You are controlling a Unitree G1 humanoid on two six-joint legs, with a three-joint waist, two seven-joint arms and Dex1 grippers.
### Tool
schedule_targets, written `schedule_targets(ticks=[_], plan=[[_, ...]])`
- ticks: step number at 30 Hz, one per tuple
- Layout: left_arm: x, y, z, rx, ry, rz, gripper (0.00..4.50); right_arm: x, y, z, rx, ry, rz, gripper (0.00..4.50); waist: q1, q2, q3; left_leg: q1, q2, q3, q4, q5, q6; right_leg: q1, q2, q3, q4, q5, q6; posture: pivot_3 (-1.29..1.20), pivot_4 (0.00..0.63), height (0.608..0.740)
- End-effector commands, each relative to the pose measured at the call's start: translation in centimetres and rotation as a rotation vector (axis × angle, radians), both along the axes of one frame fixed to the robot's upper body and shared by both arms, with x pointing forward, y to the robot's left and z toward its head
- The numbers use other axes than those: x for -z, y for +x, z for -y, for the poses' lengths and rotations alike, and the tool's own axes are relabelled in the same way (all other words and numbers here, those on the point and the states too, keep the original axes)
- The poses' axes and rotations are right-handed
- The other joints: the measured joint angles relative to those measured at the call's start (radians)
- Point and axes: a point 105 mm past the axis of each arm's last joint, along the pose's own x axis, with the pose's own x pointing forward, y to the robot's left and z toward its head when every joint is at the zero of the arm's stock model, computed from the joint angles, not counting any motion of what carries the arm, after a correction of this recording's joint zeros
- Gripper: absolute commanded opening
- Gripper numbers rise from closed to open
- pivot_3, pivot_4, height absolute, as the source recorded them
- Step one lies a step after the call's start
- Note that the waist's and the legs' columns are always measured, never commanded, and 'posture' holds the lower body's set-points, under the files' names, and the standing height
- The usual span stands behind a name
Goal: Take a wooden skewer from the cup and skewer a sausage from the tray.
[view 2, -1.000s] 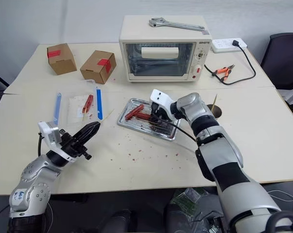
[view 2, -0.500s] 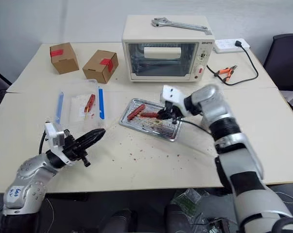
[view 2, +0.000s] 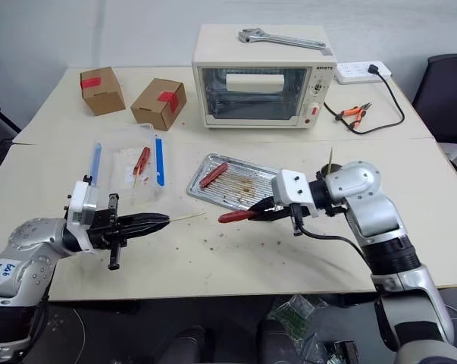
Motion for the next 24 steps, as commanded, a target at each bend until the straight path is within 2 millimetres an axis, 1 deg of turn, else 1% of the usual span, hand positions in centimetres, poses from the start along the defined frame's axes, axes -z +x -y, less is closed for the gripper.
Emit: schedule_targets(ticks=[1, 10, 14, 24], plan=[[-0.7, -0.4, 0.7, 0.047, 0.001, 0.014, 0.00, -1.3, -0.5, 0.1, 0.004, 0.040, 0.055, 0.20, 0.003, 0.000, 0.000, 0.000, 0.000, 0.000, 0.000, 0.000, 0.000, 0.000, 0.000, 0.000, 0.000, 0.000, 0.000, 0.00, 0.150, 0.740], [-1.0, 0.1, 1.9, 0.073, -0.007, 0.010, 0.00, -1.2, -0.6, -0.3, 0.019, 0.053, 0.048, 0.20, 0.007, 0.000, 0.000, 0.000, 0.000, 0.000, 0.001, 0.000, 0.000, 0.000, 0.000, 0.000, 0.000, 0.000, 0.000, 0.00, 0.150, 0.740], [-0.7, -0.1, 2.3, 0.095, -0.011, 0.001, 0.00, -1.2, -0.9, -0.7, 0.009, 0.057, 0.042, 0.20, 0.006, 0.000, 0.000, 0.000, 0.000, 0.000, 0.001, 0.000, 0.000, 0.000, 0.000, -0.001, 0.000, 0.000, 0.000, 0.00, 0.150, 0.740], [-0.9, 0.2, 3.0, 0.109, -0.021, 0.006, 0.00, -1.0, -1.3, -1.1, -0.007, 0.051, 0.025, 0.20, 0.007, 0.000, 0.000, 0.000, 0.000, -0.001, 0.002, 0.000, 0.000, 0.001, 0.000, -0.001, 0.000, 0.000, 0.000, 0.00, 0.150, 0.740]])
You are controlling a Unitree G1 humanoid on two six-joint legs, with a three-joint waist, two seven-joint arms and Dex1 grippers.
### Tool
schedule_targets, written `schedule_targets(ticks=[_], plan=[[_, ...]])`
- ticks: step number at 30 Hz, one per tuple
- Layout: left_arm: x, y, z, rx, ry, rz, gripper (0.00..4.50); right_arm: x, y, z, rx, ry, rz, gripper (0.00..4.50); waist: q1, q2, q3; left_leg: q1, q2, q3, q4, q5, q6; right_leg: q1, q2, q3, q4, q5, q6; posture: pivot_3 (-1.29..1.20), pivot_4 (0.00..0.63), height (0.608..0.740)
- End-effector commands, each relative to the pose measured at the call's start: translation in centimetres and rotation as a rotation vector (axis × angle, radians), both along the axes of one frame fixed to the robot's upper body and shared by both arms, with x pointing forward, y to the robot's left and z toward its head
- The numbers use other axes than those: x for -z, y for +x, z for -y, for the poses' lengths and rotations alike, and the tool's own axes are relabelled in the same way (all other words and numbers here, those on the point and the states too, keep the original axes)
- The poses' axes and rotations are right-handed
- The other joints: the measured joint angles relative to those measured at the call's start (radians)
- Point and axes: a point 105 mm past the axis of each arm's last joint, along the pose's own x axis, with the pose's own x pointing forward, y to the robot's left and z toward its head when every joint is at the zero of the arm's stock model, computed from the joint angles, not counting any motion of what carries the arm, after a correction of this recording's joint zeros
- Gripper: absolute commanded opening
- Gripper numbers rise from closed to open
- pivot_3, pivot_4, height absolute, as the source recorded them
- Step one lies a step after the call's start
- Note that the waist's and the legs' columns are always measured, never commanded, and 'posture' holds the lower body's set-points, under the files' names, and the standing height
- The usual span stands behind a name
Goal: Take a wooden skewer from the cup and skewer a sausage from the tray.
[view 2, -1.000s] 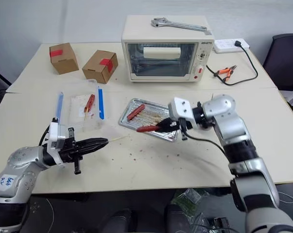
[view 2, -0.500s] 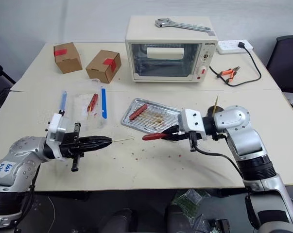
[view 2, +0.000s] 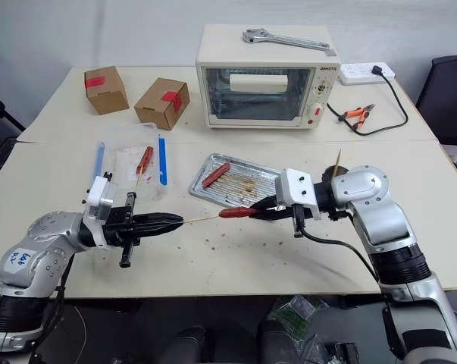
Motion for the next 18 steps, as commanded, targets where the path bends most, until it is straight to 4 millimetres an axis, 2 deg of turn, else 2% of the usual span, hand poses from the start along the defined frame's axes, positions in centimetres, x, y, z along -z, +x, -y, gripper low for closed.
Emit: schedule_targets(ticks=[1, 18], plan=[[-0.8, -0.2, 0.9, 0.035, -0.008, 0.043, 0.00, -0.6, -0.9, -0.6, -0.045, 0.011, 0.024, 0.20, 0.000, 0.000, 0.000, 0.000, 0.000, 0.000, 0.000, 0.000, 0.000, 0.000, 0.000, 0.000, 0.000, 0.000, 0.000, 0.00, 0.150, 0.740], [-0.6, -0.2, -0.3, 0.031, 0.023, 0.032, 0.00, -0.2, -1.1, 0.9, -0.027, -0.019, 0.021, 0.20, 0.000, 0.000, 0.000, 0.000, 0.000, -0.001, 0.001, 0.000, 0.000, 0.001, 0.000, -0.001, 0.000, 0.000, 0.000, 0.00, 0.150, 0.740]])
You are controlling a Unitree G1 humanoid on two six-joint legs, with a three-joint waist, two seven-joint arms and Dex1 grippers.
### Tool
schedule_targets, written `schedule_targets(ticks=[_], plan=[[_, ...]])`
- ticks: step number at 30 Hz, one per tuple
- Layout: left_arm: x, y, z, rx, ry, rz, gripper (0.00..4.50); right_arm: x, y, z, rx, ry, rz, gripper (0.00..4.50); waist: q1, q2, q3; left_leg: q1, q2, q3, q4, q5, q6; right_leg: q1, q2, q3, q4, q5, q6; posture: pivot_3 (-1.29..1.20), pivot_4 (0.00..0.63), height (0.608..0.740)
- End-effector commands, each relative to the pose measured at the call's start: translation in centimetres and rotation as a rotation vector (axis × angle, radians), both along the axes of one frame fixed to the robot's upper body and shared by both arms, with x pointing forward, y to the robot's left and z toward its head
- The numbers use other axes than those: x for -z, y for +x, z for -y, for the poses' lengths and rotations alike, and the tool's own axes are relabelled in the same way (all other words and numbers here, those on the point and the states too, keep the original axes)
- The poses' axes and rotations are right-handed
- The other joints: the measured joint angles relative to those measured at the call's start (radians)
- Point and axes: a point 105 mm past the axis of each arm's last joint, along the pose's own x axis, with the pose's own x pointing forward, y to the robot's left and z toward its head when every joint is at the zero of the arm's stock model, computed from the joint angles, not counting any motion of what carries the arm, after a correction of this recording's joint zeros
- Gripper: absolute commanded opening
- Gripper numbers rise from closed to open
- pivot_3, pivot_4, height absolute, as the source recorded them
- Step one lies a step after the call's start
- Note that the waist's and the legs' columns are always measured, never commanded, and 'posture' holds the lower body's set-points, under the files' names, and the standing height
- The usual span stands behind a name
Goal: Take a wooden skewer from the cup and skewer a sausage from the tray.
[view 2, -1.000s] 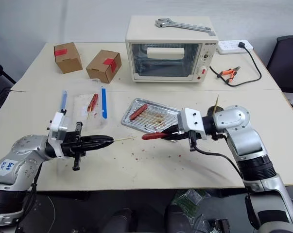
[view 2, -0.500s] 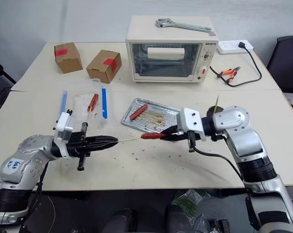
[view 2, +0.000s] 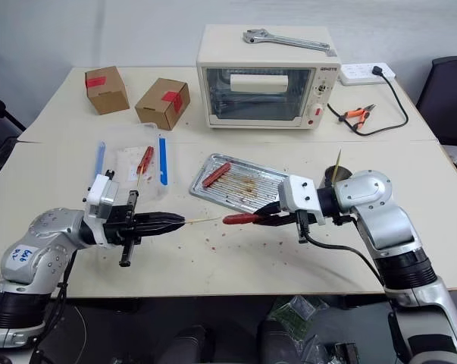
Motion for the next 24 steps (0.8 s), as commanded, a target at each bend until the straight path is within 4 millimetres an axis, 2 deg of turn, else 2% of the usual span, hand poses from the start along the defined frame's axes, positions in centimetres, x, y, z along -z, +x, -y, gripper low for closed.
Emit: schedule_targets(ticks=[1, 24], plan=[[-0.3, -0.1, -0.4, -0.007, 0.009, 0.021, 0.00, -0.9, -0.5, 0.3, -0.021, 0.009, 0.043, 0.20, 0.000, 0.000, 0.000, 0.000, 0.000, 0.000, 0.000, 0.000, 0.000, 0.000, 0.000, 0.000, 0.000, 0.000, 0.000, 0.00, 0.150, 0.740], [0.4, 0.2, 0.9, 0.023, 0.003, 0.016, 0.00, -1.2, -1.0, -0.7, -0.053, 0.001, 0.040, 0.20, 0.000, 0.000, 0.000, 0.000, 0.000, -0.001, 0.001, 0.000, 0.000, 0.000, 0.000, -0.001, 0.000, 0.000, 0.000, 0.00, 0.150, 0.740]])
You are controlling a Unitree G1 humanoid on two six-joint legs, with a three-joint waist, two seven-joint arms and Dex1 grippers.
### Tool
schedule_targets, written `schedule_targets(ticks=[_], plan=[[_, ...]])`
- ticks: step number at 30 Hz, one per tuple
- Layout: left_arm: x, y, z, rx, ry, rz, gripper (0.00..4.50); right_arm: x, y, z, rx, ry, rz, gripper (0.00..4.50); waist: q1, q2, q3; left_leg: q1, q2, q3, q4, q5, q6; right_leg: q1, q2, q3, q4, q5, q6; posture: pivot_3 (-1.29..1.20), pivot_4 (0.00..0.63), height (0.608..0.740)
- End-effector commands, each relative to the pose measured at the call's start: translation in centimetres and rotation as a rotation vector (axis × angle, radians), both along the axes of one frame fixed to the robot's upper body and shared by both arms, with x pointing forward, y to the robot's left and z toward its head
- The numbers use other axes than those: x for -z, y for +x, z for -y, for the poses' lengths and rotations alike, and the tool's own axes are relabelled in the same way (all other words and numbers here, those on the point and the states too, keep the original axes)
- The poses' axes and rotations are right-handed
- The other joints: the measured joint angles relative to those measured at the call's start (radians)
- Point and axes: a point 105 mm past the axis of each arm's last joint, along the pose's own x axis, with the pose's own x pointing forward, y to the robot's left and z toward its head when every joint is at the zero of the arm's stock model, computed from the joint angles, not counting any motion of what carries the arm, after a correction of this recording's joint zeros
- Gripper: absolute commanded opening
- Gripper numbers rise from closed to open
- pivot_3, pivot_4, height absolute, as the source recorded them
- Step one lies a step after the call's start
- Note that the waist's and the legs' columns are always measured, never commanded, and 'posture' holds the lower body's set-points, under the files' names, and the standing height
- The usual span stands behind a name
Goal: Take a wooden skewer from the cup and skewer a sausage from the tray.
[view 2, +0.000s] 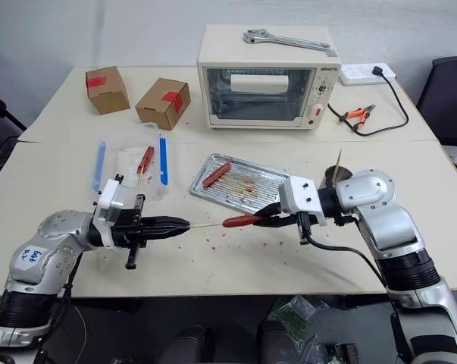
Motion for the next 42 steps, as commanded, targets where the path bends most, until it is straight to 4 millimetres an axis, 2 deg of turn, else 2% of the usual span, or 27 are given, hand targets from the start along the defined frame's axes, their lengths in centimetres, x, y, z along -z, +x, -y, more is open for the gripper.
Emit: schedule_targets(ticks=[1, 17, 26, 42], plan=[[-0.7, 0.0, 0.4, 0.015, -0.009, 0.041, 0.00, -0.9, -0.7, -0.6, -0.040, 0.004, 0.034, 0.20, 0.000, 0.000, 0.000, 0.000, 0.000, 0.000, 0.000, 0.000, 0.000, 0.000, 0.000, 0.000, 0.000, 0.000, 0.000, 0.00, 0.150, 0.740], [-0.8, -0.4, 0.1, 0.034, -0.006, 0.038, 0.00, -0.6, -0.6, -0.3, -0.032, -0.008, 0.026, 0.20, 0.000, 0.000, 0.000, 0.000, 0.000, -0.001, 0.001, 0.000, 0.000, 0.000, 0.000, -0.001, 0.000, 0.000, 0.000, 0.00, 0.150, 0.740], [-0.3, -0.6, 1.2, 0.080, 0.000, 0.025, 0.00, -0.8, -0.7, -1.1, -0.051, 0.001, 0.028, 0.20, 0.000, 0.000, 0.000, 0.000, 0.000, -0.001, 0.002, 0.000, 0.000, 0.001, 0.000, -0.001, 0.001, 0.000, 0.000, 0.00, 0.150, 0.740], [0.3, 0.0, 4.6, 0.154, -0.028, 0.025, 0.00, -1.4, -1.4, -3.2, -0.111, 0.017, 0.030, 0.20, 0.001, 0.000, 0.000, -0.001, 0.000, -0.002, 0.005, 0.000, 0.000, 0.001, 0.000, -0.002, 0.002, 0.000, 0.000, 0.00, 0.150, 0.740]])
